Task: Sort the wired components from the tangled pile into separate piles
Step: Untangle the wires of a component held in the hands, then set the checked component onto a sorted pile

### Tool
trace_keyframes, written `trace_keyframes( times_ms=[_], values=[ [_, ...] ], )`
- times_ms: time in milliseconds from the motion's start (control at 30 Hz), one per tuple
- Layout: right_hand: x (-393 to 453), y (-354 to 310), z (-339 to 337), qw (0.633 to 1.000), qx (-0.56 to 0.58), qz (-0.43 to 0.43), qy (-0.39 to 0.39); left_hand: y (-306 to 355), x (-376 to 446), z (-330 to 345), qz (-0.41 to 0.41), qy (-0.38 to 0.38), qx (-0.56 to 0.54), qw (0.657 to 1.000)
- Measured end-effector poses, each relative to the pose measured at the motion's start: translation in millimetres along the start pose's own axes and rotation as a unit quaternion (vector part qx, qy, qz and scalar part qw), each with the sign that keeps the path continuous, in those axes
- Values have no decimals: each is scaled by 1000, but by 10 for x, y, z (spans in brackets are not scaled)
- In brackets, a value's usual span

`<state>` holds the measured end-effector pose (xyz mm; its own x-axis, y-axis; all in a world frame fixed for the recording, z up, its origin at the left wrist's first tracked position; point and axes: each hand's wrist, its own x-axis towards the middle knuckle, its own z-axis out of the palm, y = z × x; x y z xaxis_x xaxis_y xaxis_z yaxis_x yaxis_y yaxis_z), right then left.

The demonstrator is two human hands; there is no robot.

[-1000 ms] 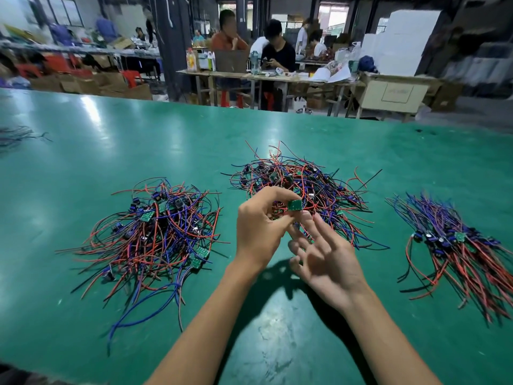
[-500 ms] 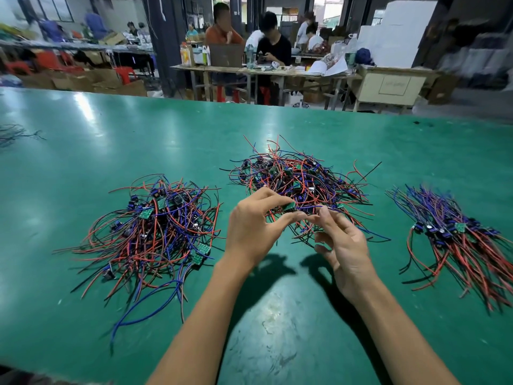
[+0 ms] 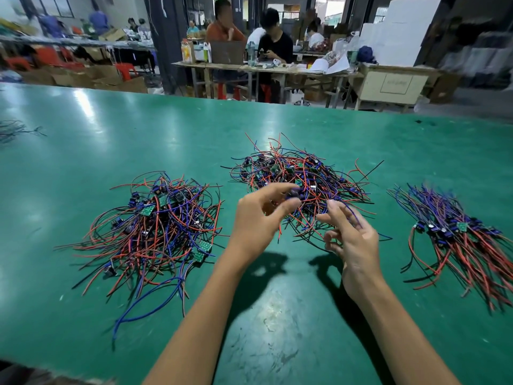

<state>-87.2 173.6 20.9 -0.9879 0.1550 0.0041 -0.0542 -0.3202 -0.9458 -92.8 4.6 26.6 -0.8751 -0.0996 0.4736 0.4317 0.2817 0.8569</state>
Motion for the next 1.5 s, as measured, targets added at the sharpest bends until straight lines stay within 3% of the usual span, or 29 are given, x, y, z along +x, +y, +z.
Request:
trace_keyframes(
  times_ms=[100,167,233,300,367,433,567,700,767,867,967,1033,1133,1267,1500],
  values=[
    [-2,40,-15,998,-48,-26,-41,57,76,-178,-28,125,-85,988],
    [4,88,-30,992,-91,-54,-65,26,97,-373,-35,236,-53,970],
    [10,150,-41,982,-151,-86,-68,-58,78,-578,-42,342,54,937],
    [31,232,-52,952,-268,-141,-40,-140,22,-726,-88,420,227,874],
    [51,292,-65,862,-455,-222,8,-205,-42,-797,-170,437,373,800],
    [132,315,-97,780,-577,-241,24,-220,-67,-826,-232,418,390,787],
    [249,345,-155,743,-649,-160,19,-149,-43,-757,-212,403,388,801],
    [231,322,-197,762,-615,-196,42,-56,-7,-484,-53,359,385,849],
    [222,301,-195,774,-594,-212,61,-42,-23,-302,17,268,357,895],
    [176,276,-167,779,-569,-252,80,-48,-88,-67,44,94,318,942],
    [130,258,-134,785,-544,-286,74,-92,-152,89,59,-44,329,942],
    [97,256,-121,794,-516,-315,60,-122,-174,151,63,-88,330,938],
    [36,268,-99,809,-455,-371,25,-152,-191,210,66,-109,313,941],
    [-3,267,-87,821,-390,-416,-7,-164,-184,242,72,-84,286,952],
    [-40,219,-84,851,-320,-417,-7,-164,-171,224,76,-84,230,967]
  ],
)
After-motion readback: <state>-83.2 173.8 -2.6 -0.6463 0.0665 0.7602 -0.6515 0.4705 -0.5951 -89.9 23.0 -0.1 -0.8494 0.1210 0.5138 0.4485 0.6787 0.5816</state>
